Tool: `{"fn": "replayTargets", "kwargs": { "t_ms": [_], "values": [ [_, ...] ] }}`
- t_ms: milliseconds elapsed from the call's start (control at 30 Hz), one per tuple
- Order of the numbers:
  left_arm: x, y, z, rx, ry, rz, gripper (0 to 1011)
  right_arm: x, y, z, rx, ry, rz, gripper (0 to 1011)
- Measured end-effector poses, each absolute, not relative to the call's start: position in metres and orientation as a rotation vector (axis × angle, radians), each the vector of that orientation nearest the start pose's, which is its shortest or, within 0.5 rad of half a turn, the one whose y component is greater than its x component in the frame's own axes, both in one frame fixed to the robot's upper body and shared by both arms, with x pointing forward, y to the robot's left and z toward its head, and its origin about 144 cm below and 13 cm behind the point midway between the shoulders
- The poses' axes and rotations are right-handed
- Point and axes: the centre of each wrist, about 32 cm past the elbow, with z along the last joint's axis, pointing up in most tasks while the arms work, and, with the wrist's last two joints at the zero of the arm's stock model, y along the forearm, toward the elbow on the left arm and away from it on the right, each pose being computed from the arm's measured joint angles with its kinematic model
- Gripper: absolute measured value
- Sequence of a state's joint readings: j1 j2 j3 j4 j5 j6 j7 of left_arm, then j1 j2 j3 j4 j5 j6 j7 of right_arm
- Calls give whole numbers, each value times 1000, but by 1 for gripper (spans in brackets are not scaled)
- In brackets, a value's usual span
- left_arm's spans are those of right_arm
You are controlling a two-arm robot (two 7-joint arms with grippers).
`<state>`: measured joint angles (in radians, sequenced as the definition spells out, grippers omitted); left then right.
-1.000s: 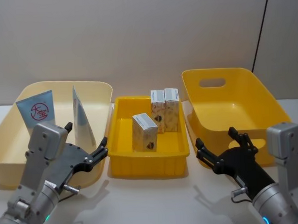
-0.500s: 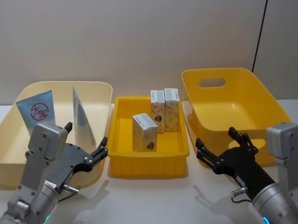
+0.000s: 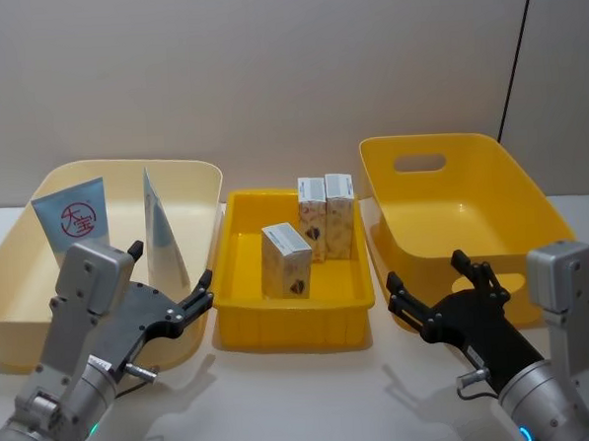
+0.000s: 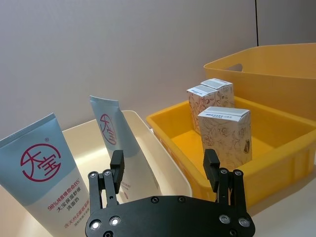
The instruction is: Bimanual collaborative sorting of washing and personal care products
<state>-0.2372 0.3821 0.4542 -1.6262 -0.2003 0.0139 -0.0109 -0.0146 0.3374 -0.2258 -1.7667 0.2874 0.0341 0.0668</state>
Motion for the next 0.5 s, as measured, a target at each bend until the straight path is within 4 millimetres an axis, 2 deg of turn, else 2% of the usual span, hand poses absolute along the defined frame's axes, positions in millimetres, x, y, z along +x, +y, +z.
{"fn": "replayTargets", "kwargs": {
  "t_ms": [333, 500],
  "values": [
    [492, 198, 1204, 61, -268, 1124, 1000, 444, -230, 1195, 29, -73, -1214, 1001],
    [492, 198, 1204, 61, -268, 1124, 1000, 442, -217, 1213, 37, -74, -1171, 1001]
  ]
}}
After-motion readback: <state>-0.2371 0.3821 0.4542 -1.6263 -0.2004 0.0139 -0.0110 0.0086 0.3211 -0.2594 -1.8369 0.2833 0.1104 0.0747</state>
